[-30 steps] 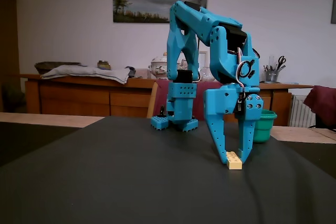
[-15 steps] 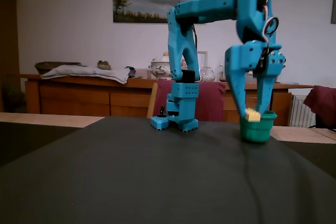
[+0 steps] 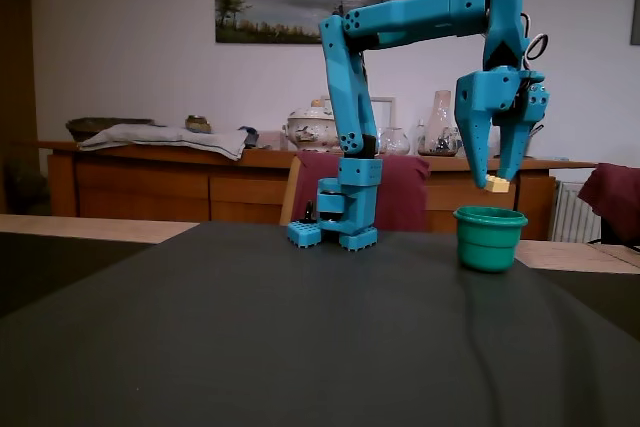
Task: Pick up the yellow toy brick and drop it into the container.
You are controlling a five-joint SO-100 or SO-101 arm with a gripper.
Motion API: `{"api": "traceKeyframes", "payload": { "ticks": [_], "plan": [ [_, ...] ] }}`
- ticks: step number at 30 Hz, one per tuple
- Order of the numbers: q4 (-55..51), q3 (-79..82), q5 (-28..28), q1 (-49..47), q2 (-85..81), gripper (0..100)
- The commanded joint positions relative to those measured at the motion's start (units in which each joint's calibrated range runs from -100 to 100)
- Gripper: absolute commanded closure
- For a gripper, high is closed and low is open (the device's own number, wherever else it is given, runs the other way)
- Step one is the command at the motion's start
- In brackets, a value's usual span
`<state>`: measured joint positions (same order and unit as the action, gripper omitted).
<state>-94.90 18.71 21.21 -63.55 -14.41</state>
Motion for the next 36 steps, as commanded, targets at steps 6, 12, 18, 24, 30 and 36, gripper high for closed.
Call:
{"api": "traceKeyframes", "payload": {
  "ticks": [6, 12, 18, 24, 30, 36],
  "plan": [
    [-1.02, -1.57, -1.55, -2.95, -1.70, 100],
    [-0.93, -1.57, -1.55, -2.95, -1.11, 98],
    [-0.93, -1.57, -1.50, -2.80, -1.36, 85],
    [-0.22, -1.57, -1.55, -2.10, -1.78, 85],
    [0.76, -4.36, -2.96, 3.94, -2.12, 99],
    [-0.04, -15.64, -9.55, 17.32, -2.37, 100]
  ]
}}
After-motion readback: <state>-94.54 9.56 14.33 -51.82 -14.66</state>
